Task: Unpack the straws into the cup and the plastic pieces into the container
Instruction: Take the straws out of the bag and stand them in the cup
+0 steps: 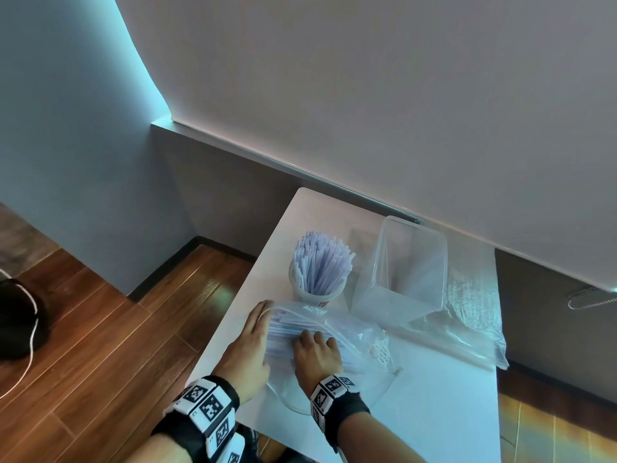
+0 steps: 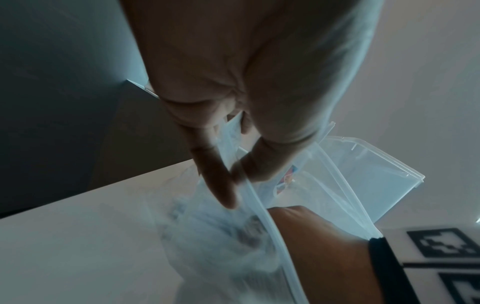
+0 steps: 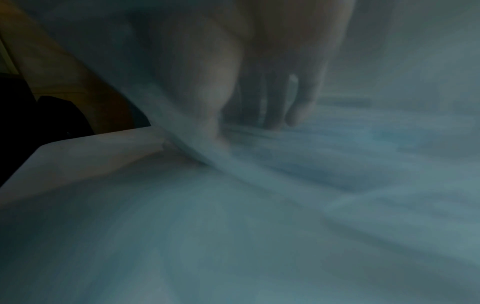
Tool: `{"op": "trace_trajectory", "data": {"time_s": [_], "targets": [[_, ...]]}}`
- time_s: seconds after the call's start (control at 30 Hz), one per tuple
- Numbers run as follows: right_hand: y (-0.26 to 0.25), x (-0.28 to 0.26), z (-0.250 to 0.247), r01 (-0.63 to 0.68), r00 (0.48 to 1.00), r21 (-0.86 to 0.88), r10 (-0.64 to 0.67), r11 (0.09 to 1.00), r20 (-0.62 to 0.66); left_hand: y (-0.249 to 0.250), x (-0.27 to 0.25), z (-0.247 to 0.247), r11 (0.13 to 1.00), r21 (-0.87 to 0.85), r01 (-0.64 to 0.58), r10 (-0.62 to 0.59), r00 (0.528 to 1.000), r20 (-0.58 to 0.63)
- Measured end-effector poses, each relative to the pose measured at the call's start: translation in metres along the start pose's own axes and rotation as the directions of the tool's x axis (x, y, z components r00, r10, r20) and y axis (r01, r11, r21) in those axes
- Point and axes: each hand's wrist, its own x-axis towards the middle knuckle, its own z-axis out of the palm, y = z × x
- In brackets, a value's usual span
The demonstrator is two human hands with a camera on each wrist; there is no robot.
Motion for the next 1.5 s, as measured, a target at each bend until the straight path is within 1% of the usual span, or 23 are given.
{"op": "trace_trajectory", "data": {"time_s": [0.17, 0.2, 0.27, 0.33, 0.43, 0.53, 0.6, 0.7, 0.83, 0.9, 0.97, 1.03, 1.1, 1.2, 1.27, 1.3, 1.37, 1.47, 1.5], "targets": [[0.0, 0.001, -0.001, 0.016, 1.0, -0.013, -0.016, 1.0, 0.02, 0.001, 0.001, 0.0, 1.0, 0.01, -0.006, 0.006, 1.0, -0.005], [0.0, -0.001, -0.004, 0.015, 0.999, -0.019, -0.014, 1.0, 0.044, 0.001, 0.001, 0.0, 1.0, 0.01, -0.004, 0.004, 1.0, -0.005], [0.0, -0.001, -0.007, 0.046, 0.998, -0.041, -0.044, 0.998, 0.05, 0.001, 0.001, 0.0, 1.0, 0.009, 0.0, 0.0, 1.0, -0.004], [0.003, 0.003, -0.002, 0.086, 0.996, -0.07, -0.084, 0.994, 0.021, 0.001, 0.001, 0.0, 1.0, 0.008, 0.006, -0.006, 1.0, -0.005], [0.002, 0.004, -0.004, 0.112, 0.993, -0.125, -0.105, 0.986, 0.059, 0.001, 0.001, -0.001, 1.0, 0.009, 0.009, -0.009, 1.0, -0.002], [0.003, 0.002, -0.007, 0.114, 0.991, -0.128, -0.104, 0.985, 0.083, 0.001, 0.0, -0.001, 1.0, 0.002, 0.004, -0.004, 1.0, -0.002], [0.006, 0.001, -0.009, 0.102, 0.993, -0.077, -0.096, 0.992, 0.071, 0.001, 0.0, -0.001, 1.0, -0.001, 0.006, -0.006, 1.0, -0.004], [0.012, -0.001, -0.015, 0.07, 0.996, 0.045, -0.072, 0.997, 0.044, -0.001, 0.0, 0.0, 1.0, -0.001, 0.008, -0.008, 1.0, -0.008], [0.022, -0.008, -0.03, -0.004, 0.999, 0.171, -0.005, 0.985, 0.051, -0.003, 0.002, 0.0, 1.0, -0.027, 0.003, -0.003, 1.0, -0.004], [0.027, -0.015, -0.04, 0.01, 1.0, 0.222, -0.015, 0.975, 0.024, -0.003, 0.003, -0.001, 0.999, -0.036, 0.006, -0.006, 1.0, -0.001], [0.032, -0.022, -0.049, 0.062, 0.998, 0.259, -0.058, 0.964, -0.022, -0.003, 0.005, -0.001, 1.0, -0.028, 0.007, -0.007, 1.0, -0.009], [0.034, -0.029, -0.057, 0.123, 0.991, 0.351, -0.097, 0.928, -0.091, -0.003, 0.006, -0.001, 0.999, -0.03, 0.01, -0.011, 1.0, -0.015], [0.034, -0.034, -0.064, 0.164, 0.983, 0.519, -0.093, 0.839, -0.16, -0.004, 0.007, -0.001, 0.999, -0.038, 0.01, -0.011, 1.0, -0.018], [0.03, -0.04, -0.075, 0.156, 0.978, 0.695, -0.013, 0.702, -0.206, -0.001, 0.009, -0.002, 0.998, -0.064, -0.001, -0.001, 1.0, -0.028], [0.029, -0.044, -0.084, 0.151, 0.976, 0.8, 0.042, 0.581, -0.215, 0.002, 0.01, -0.003, 0.997, -0.076, 0.005, -0.008, 0.999, -0.033], [0.03, -0.044, -0.086, 0.169, 0.97, 0.811, 0.054, 0.56, -0.239, 0.003, 0.01, -0.002, 0.997, -0.077, 0.007, -0.009, 0.999, -0.034], [0.033, -0.045, -0.087, 0.188, 0.963, 0.801, 0.052, 0.569, -0.264, 0.004, 0.01, -0.002, 0.996, -0.083, 0.011, -0.014, 0.999, -0.03], [0.038, -0.043, -0.08, 0.137, 0.977, 0.814, 0.056, 0.565, -0.204, 0.003, 0.009, -0.001, 0.997, -0.079, 0.016, -0.017, 1.0, -0.014], [0.039, -0.042, -0.078, 0.135, 0.977, 0.813, 0.059, 0.567, -0.204, 0.002, 0.009, -0.001, 0.997, -0.078, 0.016, -0.017, 1.0, -0.012]]}}
